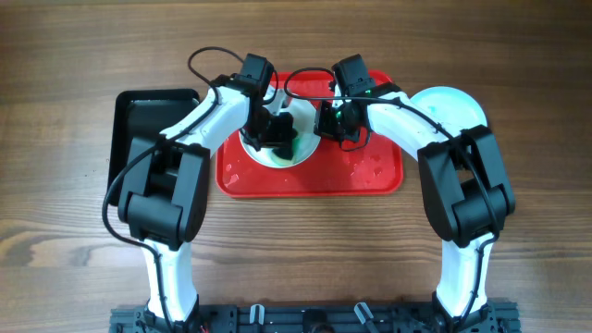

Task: Clean dirty plates on tray and stack at the side
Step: 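Lower the sponge with the left gripper and scrub the third plate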

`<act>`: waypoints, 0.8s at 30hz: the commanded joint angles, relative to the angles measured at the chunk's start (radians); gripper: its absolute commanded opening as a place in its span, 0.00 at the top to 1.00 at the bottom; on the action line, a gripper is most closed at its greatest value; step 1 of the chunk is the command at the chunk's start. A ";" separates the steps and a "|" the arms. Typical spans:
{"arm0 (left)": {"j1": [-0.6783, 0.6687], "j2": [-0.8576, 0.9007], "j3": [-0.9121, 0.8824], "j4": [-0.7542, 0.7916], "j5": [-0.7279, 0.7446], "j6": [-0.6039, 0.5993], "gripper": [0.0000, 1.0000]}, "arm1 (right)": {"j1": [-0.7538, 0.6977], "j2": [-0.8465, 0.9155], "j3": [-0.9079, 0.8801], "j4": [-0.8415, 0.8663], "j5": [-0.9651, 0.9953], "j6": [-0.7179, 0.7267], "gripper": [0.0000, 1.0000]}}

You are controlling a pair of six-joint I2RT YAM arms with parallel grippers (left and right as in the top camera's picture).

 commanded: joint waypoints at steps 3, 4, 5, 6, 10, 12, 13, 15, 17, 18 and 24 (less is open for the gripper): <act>-0.010 0.031 -0.018 0.137 0.080 0.066 0.94 | -0.004 0.036 -0.010 -0.002 0.021 0.008 0.95; -0.010 0.031 -0.018 0.188 -0.055 -0.027 0.95 | -0.004 0.036 -0.010 -0.002 0.021 0.008 0.96; -0.010 0.031 -0.018 0.208 -0.135 -0.077 0.96 | -0.004 0.036 -0.010 -0.002 0.021 0.008 0.96; -0.010 0.031 -0.018 0.222 -0.214 -0.122 0.96 | -0.004 0.036 -0.010 -0.002 0.021 0.008 0.96; -0.009 0.031 -0.018 0.249 -0.532 -0.279 0.96 | -0.004 0.036 -0.010 -0.002 0.021 0.008 0.96; -0.009 0.031 -0.018 0.245 -0.684 -0.365 0.96 | -0.004 0.036 -0.010 -0.002 0.021 0.008 0.96; -0.009 0.031 -0.018 0.232 -0.743 -0.403 0.96 | -0.004 0.036 -0.010 -0.002 0.021 0.009 0.96; -0.009 0.031 -0.018 0.194 -0.792 -0.467 0.96 | -0.004 0.036 -0.010 -0.001 0.021 0.009 0.96; -0.009 0.031 -0.018 0.134 -0.804 -0.531 0.96 | -0.004 0.036 -0.010 -0.001 0.021 0.009 0.96; -0.009 0.031 -0.018 0.100 -0.800 -0.562 0.96 | -0.004 0.036 -0.010 -0.001 0.021 0.008 0.96; -0.010 0.031 -0.018 -0.047 -0.372 -0.383 0.96 | -0.004 0.036 -0.010 -0.006 0.016 0.007 0.96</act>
